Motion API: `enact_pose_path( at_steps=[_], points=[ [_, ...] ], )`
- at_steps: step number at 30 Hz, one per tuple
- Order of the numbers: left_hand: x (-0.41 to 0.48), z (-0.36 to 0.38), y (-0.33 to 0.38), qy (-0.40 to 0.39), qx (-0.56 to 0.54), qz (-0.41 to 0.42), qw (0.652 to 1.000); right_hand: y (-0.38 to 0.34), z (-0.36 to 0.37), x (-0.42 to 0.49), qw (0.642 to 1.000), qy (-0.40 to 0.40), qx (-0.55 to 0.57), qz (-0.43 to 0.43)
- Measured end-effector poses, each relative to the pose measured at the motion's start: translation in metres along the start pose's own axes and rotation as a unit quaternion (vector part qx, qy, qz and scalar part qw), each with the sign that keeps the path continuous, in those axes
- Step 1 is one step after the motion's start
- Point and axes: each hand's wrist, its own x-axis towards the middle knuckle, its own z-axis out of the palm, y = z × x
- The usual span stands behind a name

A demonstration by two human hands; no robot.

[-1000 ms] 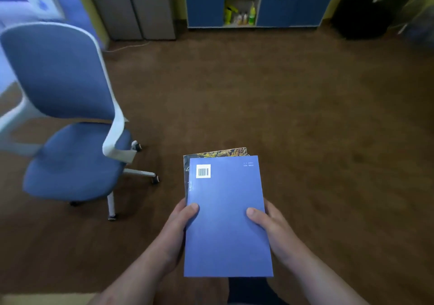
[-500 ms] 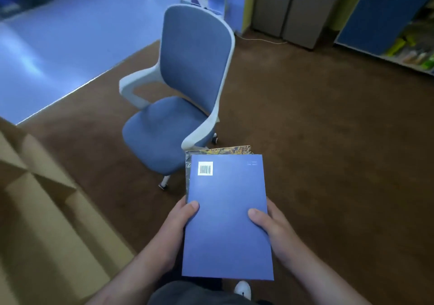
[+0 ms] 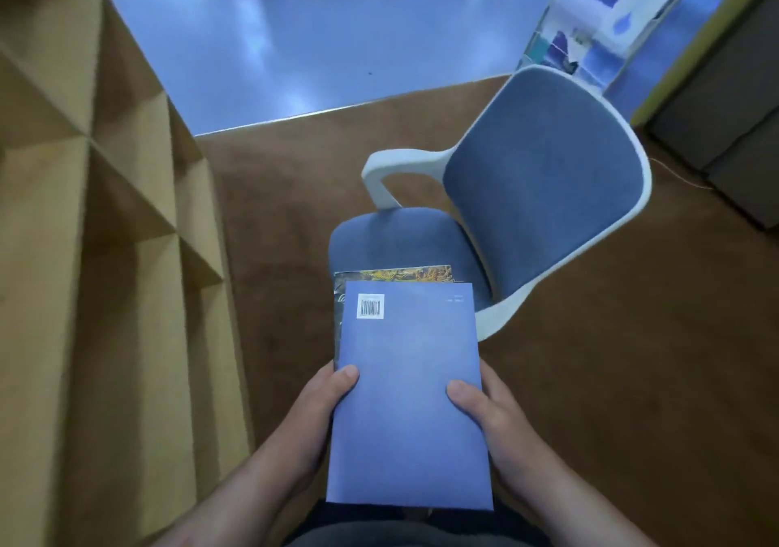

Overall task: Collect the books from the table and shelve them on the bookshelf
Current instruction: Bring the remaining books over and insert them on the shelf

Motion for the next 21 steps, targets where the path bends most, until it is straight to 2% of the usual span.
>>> enact_pose_path(
  at_steps=[7,13,15,18,21],
  points=[
    [0.002,-0.009,0.028,0.145,-0.097,0.045,0.984,-0.047,0.022,0.077,0.986,-0.144,-0.077,0.028],
    [-0.004,0.007,0.04,0.252,-0.202,0.071,0.944,-0.079,0.041,0.134,0.95,-0.274,-0.141,0.048],
    [-0.004,0.014,0.044,0.285,-0.249,0.07,0.923,-0.082,0.05,0.15,0.936,-0.313,-0.151,0.056],
    [-0.004,0.012,0.046,0.335,-0.349,0.071,0.872,-0.082,0.068,0.165,0.916,-0.355,-0.175,0.067],
    [-0.01,-0.003,0.044,0.375,-0.399,0.082,0.833,-0.078,0.093,0.175,0.899,-0.384,-0.194,0.084]
  ],
)
